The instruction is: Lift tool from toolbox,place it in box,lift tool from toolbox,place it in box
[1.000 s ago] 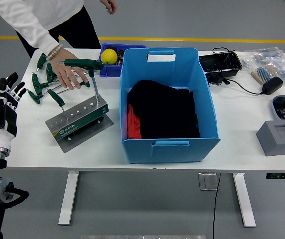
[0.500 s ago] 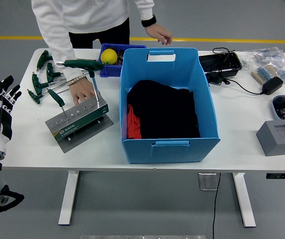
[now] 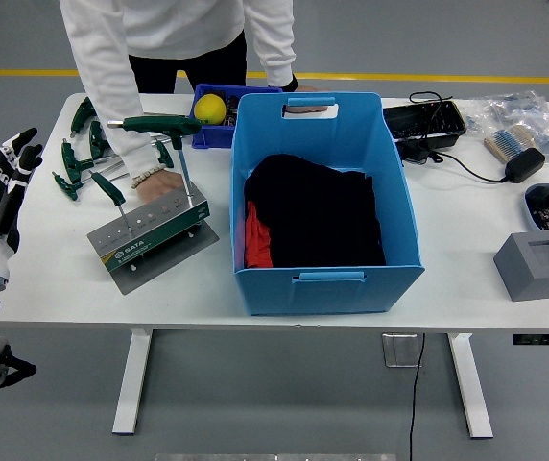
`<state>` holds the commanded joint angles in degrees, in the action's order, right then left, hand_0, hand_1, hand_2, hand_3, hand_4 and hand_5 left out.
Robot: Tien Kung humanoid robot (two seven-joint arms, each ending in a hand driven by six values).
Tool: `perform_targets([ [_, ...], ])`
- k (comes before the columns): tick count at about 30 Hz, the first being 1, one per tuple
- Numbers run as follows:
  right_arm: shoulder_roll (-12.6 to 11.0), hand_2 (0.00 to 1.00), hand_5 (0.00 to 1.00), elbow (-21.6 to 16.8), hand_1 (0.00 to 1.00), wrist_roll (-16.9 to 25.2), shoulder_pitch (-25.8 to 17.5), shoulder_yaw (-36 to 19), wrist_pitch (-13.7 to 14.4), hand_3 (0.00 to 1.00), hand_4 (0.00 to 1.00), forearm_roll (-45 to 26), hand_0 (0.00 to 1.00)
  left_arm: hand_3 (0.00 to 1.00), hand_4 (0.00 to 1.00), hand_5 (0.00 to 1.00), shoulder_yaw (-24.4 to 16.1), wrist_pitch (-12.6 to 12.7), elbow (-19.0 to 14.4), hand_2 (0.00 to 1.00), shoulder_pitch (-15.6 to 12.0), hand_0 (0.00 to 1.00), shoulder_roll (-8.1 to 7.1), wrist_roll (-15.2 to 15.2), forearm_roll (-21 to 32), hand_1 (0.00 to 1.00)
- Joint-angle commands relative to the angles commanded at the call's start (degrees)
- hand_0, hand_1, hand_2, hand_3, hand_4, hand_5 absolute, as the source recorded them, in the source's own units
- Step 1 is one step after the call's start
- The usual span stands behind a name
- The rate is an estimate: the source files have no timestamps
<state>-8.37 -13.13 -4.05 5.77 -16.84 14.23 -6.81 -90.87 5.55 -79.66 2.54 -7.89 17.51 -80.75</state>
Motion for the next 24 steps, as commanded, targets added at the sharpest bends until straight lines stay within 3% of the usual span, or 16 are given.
perform_targets([
  [5, 0.1, 0.698, 0.681, 0.0, 0.621, 0.1, -0.1, 0.2, 0.0, 0.559, 0.782, -0.4, 0.642, 0.892, 0.998, 0.733, 3.5, 1.3, -2.0, 0.998, 3.6, 0.917, -2.53, -5.7, -12.3, 0.96],
  [6, 0.1, 0.697, 0.681, 0.0, 0.621, 0.1, -0.1, 0.2, 0.0, 0.559, 0.782, -0.3, 0.642, 0.978, 0.998, 0.647, 4.6, 1.3, -2.1, 0.998, 4.7, 0.971, -3.07, -7.2, -14.5, 0.998],
  [11, 0.2, 0.697, 0.681, 0.0, 0.621, 0.1, -0.2, 0.1, 0.0, 0.559, 0.782, -0.4, 0.642, 0.978, 0.998, 0.647, 8.7, 1.6, -1.7, 0.998, 10.3, 0.971, -4.6, -13.6, -26.8, 0.998],
  [13, 0.2, 0.697, 0.68, 0.0, 0.621, 0.1, -0.2, 0.0, 0.0, 0.56, 0.781, -0.5, 0.642, 0.998, 0.998, 0.6, 10.4, 1.6, -1.6, 0.998, 12.6, 0.998, -5.16, -15.9, -31.3, 0.998],
  [18, 0.2, 0.696, 0.679, 0.0, 0.621, 0.1, -0.3, -0.1, -0.1, 0.56, 0.782, -0.5, 0.642, 0.993, 0.998, 0.594, 16.8, -1.2, -0.7, 0.998, 19.9, 0.984, -6.32, -24.0, -42.5, 0.998],
  [23, 0.1, 0.696, 0.679, 0.0, 0.621, 0.0, -0.4, -0.3, -0.1, 0.56, 0.782, -0.1, 0.642, 0.993, 0.998, 0.594, 22.4, -5.0, 0.9, 0.998, 25.8, 0.984, -5.65, -30.0, -44.8, 0.998],
  [24, 0.1, 0.696, 0.68, 0.0, 0.621, -0.1, -0.4, -0.4, -0.1, 0.56, 0.782, 0.0, 0.642, 0.926, 0.998, 0.595, 23.4, -5.8, 1.4, 0.973, 26.9, 0.9, -5.43, -30.8, -45.1, 0.962],
])
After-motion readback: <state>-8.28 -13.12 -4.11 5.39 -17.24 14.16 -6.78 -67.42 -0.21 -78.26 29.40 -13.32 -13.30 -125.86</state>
